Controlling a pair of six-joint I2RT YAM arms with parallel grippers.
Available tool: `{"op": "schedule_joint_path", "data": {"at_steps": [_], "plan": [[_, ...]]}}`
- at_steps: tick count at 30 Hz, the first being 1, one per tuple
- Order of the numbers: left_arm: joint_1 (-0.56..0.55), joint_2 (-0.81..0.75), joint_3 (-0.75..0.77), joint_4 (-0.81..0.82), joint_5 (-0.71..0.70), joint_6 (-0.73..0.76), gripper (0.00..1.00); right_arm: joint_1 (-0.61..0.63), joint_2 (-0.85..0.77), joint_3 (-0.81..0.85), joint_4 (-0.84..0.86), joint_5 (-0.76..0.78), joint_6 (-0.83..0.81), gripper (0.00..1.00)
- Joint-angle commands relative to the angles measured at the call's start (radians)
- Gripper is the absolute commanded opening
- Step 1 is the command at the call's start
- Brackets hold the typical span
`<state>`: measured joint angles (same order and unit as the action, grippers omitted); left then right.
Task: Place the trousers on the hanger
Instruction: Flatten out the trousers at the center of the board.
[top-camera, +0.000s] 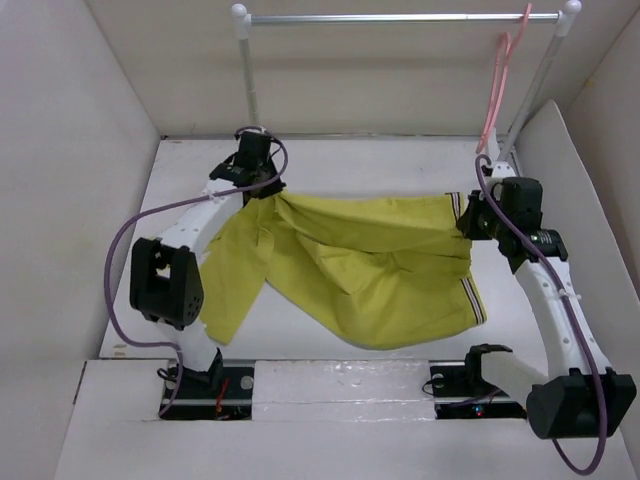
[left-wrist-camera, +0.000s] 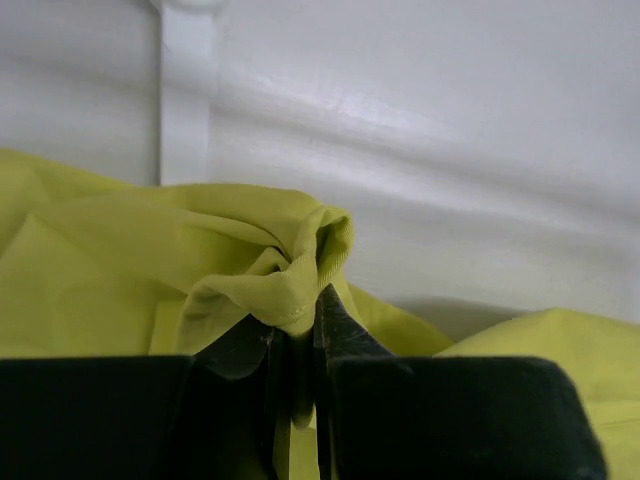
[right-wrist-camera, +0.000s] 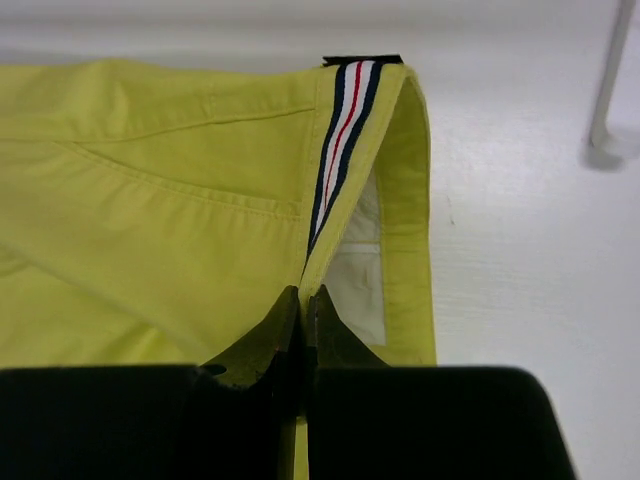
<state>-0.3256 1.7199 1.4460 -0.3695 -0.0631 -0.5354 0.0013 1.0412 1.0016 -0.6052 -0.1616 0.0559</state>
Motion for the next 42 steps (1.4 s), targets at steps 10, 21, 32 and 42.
{"op": "schedule_joint_path", "data": {"at_steps": [10,21,32,42], "plan": [[0.083,-0.525,0.34,-0.032,-0.283,0.0,0.0,0.345,0.059,0.707,0.159,-0.206,-0.076,0.0],[0.083,-1.091,-0.349,-0.114,-0.62,-0.1,0.98,0.588,-0.343,-0.167,-0.364,-0.079,0.08,0.76],[0.047,-0.809,-0.403,0.015,-0.17,0.005,0.46,0.327,-0.123,-0.207,0.103,-0.027,0.026,0.03],[-0.553,-0.531,-0.41,0.081,-0.028,0.041,0.7,0.238,0.071,-0.241,0.283,-0.18,-0.043,0.81]]}}
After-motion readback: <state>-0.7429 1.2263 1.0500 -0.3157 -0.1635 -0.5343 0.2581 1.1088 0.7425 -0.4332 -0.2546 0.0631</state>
